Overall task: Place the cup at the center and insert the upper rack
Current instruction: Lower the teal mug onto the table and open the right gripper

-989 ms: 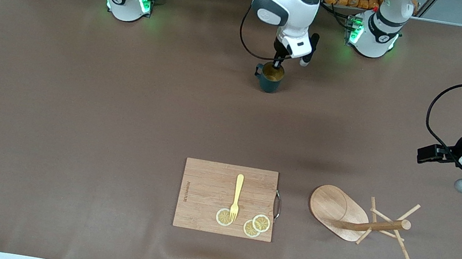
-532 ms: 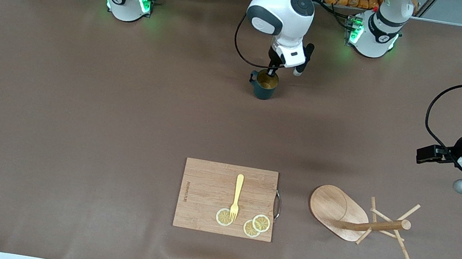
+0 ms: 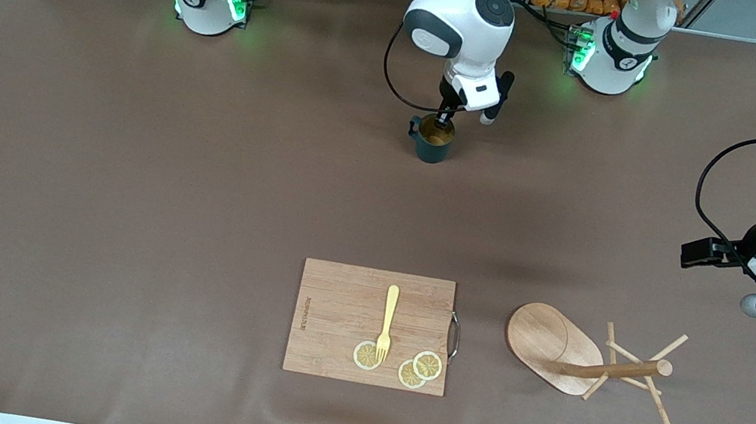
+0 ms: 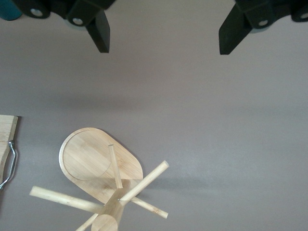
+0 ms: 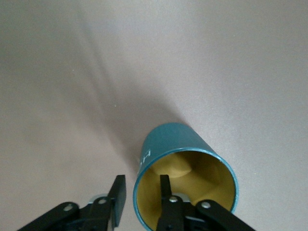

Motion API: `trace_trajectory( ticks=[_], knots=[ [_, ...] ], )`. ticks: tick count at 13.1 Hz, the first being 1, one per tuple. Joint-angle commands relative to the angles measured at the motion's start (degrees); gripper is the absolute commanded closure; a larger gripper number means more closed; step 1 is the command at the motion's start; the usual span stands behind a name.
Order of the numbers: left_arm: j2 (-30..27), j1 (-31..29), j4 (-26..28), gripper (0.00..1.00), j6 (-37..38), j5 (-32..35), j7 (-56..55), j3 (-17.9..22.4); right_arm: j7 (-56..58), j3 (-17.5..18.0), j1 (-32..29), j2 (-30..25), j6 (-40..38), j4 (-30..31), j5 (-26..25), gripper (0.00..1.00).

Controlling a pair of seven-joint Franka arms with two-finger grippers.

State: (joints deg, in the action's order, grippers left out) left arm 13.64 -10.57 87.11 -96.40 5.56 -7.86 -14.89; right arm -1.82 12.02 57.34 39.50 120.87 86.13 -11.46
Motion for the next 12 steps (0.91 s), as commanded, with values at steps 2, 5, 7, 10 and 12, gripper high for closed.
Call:
trace_trajectory(
  ticks=[2,5,7,10,12],
  knots=[
    [0.34,-0.06,-0.98,0.00,0.25,0.25,-0.75,-0.40,-1.35,0.90,-1.71,-0.92,0.15,-0.52,-0.76,0.44],
    [0.34,-0.15,-0.98,0.00,0.25,0.25,-0.67,-0.32,-0.82,0.90,-2.76,-1.27,0.15,-1.05,-0.58,0.16],
    [0.34,-0.06,-1.06,0.00,0.25,0.25,-0.75,-0.32,-0.64,0.99,-3.29,-1.97,0.06,-1.14,-0.58,0.00],
    [0.43,0.11,-0.97,0.00,0.25,0.25,-0.75,-0.32,-0.64,1.17,-4.43,-3.20,-0.46,-1.14,-0.32,0.00],
    [0.34,0.29,-1.06,0.00,0.25,0.25,-0.75,-0.32,-0.64,1.34,-7.14,-5.74,-0.64,-0.88,0.47,0.00]
  ],
)
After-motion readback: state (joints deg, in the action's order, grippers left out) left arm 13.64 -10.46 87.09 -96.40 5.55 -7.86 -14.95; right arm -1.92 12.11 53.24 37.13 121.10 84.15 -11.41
